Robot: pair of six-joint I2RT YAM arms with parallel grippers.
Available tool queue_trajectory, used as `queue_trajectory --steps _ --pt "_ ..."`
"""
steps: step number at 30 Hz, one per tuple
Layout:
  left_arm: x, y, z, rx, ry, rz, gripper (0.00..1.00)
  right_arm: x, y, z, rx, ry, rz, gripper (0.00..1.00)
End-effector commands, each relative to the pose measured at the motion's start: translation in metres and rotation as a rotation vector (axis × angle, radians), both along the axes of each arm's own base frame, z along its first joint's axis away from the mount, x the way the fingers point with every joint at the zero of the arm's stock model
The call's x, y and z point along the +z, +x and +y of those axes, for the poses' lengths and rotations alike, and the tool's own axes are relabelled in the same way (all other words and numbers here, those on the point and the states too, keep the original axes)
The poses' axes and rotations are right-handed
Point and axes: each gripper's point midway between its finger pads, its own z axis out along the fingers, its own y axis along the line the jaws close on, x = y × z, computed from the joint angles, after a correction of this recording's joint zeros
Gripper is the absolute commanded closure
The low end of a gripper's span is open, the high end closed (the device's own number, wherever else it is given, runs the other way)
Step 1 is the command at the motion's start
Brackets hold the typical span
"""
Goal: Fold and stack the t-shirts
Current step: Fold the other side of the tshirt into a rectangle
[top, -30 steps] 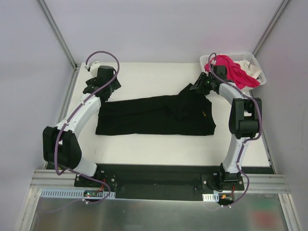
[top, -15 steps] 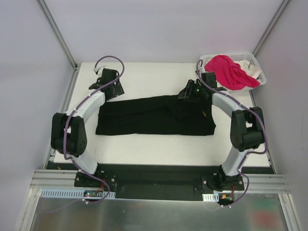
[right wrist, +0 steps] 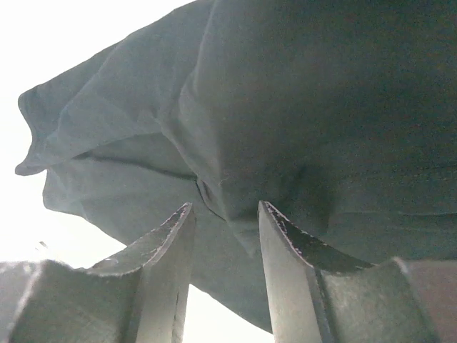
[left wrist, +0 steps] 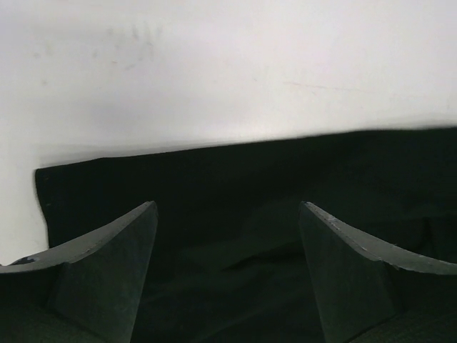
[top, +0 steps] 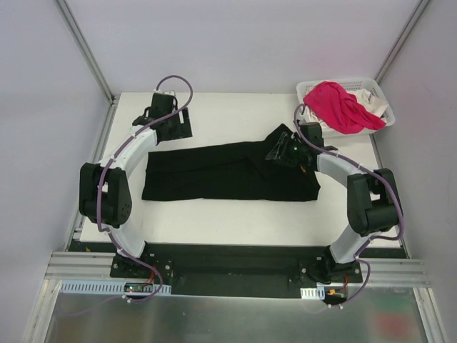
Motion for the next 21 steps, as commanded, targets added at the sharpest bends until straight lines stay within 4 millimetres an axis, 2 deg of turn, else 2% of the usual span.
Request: queue_trajectory --steps 1,5,10,14,17,18,20,21 --pt "-0.003 -0.003 -0.026 -0.227 -0.039 0.038 0.22 0.0 0.003 0.012 0.006 0.04 -0.025 0.57" --pt "-0.004 -0.009 -0.043 -0.364 -0.072 0.069 0.23 -0.011 -0.003 0.006 -0.008 0.009 -0.011 0.57" --pt "-0.02 -0.026 -0.064 -0.561 -0.132 0.177 0.25 -0.014 -0.004 0.004 -0.033 0.011 -0.004 0.57" --pt "-0.03 -0.037 -0.062 -0.613 -0.108 0.249 0.3 -0.012 -0.001 0.004 -0.044 0.009 -0.019 0.58" --pt "-0.022 -0.039 -0.065 -0.656 -0.091 0.213 0.3 -0.006 0.006 0.003 -0.036 -0.003 -0.05 0.57" --pt "-0.014 -0.037 -0.067 -0.661 -0.075 0.179 0.29 -0.002 0.009 0.004 -0.03 -0.003 -0.064 0.57" --pt "-0.011 -0.037 -0.069 -0.654 -0.063 0.155 0.3 0.012 0.02 0.005 -0.018 -0.012 -0.099 0.57" --pt "0.004 -0.032 -0.07 -0.639 -0.068 0.098 0.29 0.018 0.023 0.007 -0.007 -0.012 -0.112 0.57"
